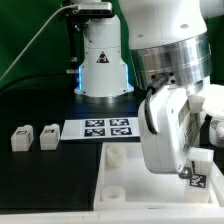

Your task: Assemble one leg

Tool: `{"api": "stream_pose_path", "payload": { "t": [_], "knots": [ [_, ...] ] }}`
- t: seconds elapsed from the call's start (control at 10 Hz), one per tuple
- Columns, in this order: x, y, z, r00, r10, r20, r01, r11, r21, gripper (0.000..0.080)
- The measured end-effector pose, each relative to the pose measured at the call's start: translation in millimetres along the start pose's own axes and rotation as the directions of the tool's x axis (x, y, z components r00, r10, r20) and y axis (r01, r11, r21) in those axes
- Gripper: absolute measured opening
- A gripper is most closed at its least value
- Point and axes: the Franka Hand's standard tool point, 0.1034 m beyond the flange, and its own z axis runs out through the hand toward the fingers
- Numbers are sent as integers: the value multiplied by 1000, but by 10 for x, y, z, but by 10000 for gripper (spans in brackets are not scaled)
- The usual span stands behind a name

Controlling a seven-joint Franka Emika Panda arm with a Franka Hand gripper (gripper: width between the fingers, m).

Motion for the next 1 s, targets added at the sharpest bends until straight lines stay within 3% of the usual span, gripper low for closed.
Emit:
{"api": "stream_pose_path", "payload": {
  "t": [0.2,0.3,0.4,0.5,0.8,1.0],
  "knots": [
    [15,-6,5,1000,25,-2,-25,1000,2,295],
    [15,-4,10,1000,25,-2,-25,1000,1,480],
    [10,1,10,1000,24,-2,-24,1000,1,480],
    [-46,35,-2,1000,16,1,-16,1000,0,624],
    [-251,92,-249,999,-4,32,4,1000,16,648],
    [-234,96,-220,1000,-4,28,4,1000,13,649]
  ]
}}
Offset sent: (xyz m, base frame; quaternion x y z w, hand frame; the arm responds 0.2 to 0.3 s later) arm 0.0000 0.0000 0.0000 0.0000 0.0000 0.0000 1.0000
